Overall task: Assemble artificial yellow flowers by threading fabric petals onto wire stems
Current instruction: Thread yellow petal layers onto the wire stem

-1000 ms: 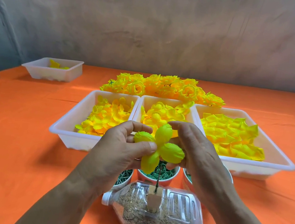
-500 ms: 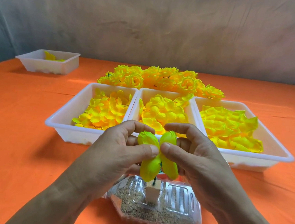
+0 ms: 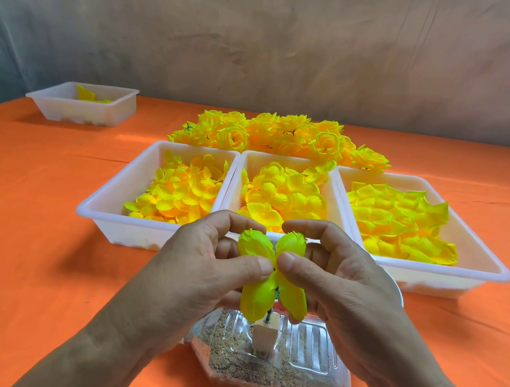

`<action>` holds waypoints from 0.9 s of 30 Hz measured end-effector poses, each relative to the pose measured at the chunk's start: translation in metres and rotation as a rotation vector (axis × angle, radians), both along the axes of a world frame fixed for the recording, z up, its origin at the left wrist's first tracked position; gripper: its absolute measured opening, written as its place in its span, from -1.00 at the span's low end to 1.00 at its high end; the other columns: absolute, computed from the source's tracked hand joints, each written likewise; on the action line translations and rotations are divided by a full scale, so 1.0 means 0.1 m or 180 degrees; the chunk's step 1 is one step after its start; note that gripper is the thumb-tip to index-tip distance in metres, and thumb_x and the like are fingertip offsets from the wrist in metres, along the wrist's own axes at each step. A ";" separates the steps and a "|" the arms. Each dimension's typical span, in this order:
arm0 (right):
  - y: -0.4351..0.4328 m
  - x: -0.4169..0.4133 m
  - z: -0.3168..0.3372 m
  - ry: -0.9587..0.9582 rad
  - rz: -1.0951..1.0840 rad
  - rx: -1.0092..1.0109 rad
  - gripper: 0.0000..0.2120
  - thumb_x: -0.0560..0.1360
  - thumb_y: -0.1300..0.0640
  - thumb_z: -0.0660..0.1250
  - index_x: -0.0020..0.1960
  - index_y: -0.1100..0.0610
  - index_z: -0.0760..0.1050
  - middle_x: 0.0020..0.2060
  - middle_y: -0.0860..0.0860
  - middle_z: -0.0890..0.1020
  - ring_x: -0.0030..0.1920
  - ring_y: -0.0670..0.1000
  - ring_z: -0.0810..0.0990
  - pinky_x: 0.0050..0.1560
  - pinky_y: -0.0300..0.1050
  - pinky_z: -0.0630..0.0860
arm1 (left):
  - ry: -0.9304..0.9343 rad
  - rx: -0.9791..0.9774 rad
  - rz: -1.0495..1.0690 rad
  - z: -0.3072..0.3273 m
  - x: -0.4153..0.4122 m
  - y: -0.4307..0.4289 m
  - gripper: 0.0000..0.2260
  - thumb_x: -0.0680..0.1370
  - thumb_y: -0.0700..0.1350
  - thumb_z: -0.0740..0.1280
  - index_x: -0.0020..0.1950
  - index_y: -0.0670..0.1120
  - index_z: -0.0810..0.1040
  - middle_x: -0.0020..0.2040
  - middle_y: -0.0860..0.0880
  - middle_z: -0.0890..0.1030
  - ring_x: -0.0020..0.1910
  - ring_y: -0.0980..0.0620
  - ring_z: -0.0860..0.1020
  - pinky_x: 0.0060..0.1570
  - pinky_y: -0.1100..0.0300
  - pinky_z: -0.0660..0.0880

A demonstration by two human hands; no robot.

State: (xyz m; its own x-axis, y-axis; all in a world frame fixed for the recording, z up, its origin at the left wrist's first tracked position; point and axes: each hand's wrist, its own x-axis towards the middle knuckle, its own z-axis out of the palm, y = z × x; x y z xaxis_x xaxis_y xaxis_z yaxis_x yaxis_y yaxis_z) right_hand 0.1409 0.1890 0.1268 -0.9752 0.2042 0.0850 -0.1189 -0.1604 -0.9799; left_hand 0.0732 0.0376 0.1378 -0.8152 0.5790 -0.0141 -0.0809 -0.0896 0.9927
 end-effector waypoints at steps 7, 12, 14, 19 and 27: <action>0.00 0.00 -0.03 -0.0094 -0.0031 -0.0116 -0.59 0.27 0.14 0.43 0.12 0.13 0.53 -0.35 0.06 0.60 -0.46 0.06 0.56 -0.52 -0.12 0.47 | -0.0163 -0.0056 -0.0046 -0.02 0.01 0.02 -0.59 0.24 -0.20 0.55 0.07 -0.10 0.58 -0.27 -0.12 0.65 -0.35 -0.08 0.67 -0.42 0.18 0.57; 0.01 0.01 -0.06 -0.0132 -0.0016 -0.0209 -0.64 0.32 0.21 0.53 0.09 0.11 0.56 -0.31 0.10 0.59 -0.45 0.07 0.58 -0.52 -0.14 0.45 | -0.0241 -0.0069 -0.0105 0.00 0.01 0.02 -0.57 0.25 -0.28 0.59 0.07 -0.11 0.58 -0.26 -0.14 0.65 -0.36 -0.08 0.66 -0.41 0.17 0.57; 0.01 0.01 -0.07 -0.0127 -0.0040 -0.0247 -0.64 0.30 0.23 0.55 0.06 0.09 0.58 -0.30 0.13 0.59 -0.44 0.08 0.58 -0.52 -0.15 0.45 | -0.0258 -0.0023 -0.0114 0.00 0.00 0.01 -0.63 0.27 -0.24 0.47 0.07 -0.11 0.59 -0.25 -0.14 0.65 -0.35 -0.08 0.67 -0.41 0.17 0.58; 0.01 0.03 -0.08 -0.0052 -0.0073 -0.0356 -0.69 0.30 0.19 0.46 0.04 0.08 0.60 -0.26 0.15 0.60 -0.40 0.07 0.58 -0.47 -0.15 0.49 | -0.0249 0.0048 -0.0141 -0.01 0.01 -0.01 -0.67 0.28 -0.23 0.45 0.03 -0.10 0.60 -0.25 -0.13 0.66 -0.33 -0.07 0.67 -0.40 0.17 0.58; 0.00 0.01 -0.09 -0.0111 -0.0083 -0.0230 -0.71 0.32 0.20 0.54 0.02 0.04 0.60 -0.24 0.12 0.63 -0.36 0.06 0.60 -0.43 -0.13 0.51 | -0.0415 0.0062 -0.0148 -0.06 -0.03 0.01 -0.63 0.26 -0.26 0.45 0.06 -0.13 0.60 -0.23 -0.19 0.61 -0.37 -0.08 0.64 -0.41 0.16 0.58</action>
